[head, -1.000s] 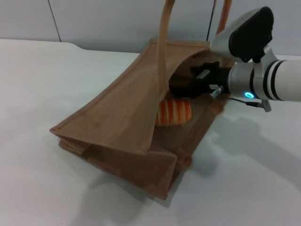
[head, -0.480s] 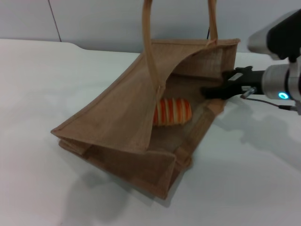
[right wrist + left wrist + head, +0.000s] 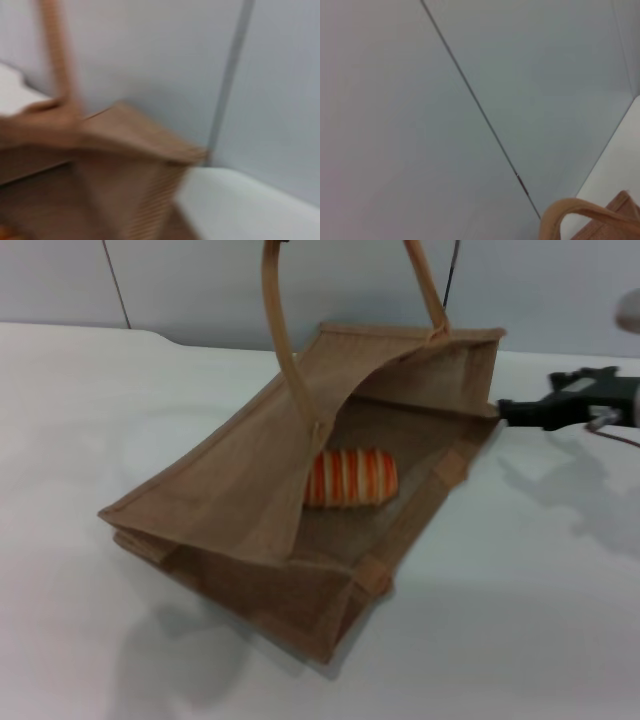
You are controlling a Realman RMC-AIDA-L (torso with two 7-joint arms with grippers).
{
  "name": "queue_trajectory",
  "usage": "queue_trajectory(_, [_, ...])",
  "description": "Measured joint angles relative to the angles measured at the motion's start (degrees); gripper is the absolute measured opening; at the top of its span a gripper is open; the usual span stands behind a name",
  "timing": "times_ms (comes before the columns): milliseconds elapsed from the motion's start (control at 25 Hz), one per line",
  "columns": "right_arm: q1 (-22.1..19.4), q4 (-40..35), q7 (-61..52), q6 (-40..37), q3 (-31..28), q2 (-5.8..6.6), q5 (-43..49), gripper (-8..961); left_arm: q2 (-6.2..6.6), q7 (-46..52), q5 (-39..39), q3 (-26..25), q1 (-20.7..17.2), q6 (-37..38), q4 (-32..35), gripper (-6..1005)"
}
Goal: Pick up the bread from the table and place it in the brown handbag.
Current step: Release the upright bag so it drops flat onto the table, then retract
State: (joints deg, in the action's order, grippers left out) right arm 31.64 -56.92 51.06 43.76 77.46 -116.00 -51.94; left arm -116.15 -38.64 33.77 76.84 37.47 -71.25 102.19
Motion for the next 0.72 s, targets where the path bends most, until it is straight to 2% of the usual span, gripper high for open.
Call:
queue_trajectory(160, [-3.5,-2.6,0.0,-5.3,-2.4,-0.30,0.2,868,-0.09,0.1,0.4,-0.6,-0.8,1.1,-1.3,118])
queue_trajectory(240, [-7.2,-4.8,-0.1,-12.8,-2.0,-0.57,-1.8,868,-0.11,0.3,0.7,-0.8,-2.3,3.1,-1.7,118])
queue_trajectory(280, [-7.2,-4.8,-0.1,-12.8,-2.0,-0.57,-1.8,868,-0.14,0.3,0.8,-0.8,-2.7,3.8,-1.9,118])
queue_trajectory(440, [-11.6,-6.0,3.0,-22.5,-0.5,-0.53,-10.6,868,-0.08,0.2,2.8,-1.7,-3.2,4.8,-3.6,116])
queue_trajectory(720, [-13.5,-4.0,11.6,-32.1,3.7,-0.50,-22.6,867,-0.05,-0.2,5.1,-3.0,-3.7,6.4,-5.8,114])
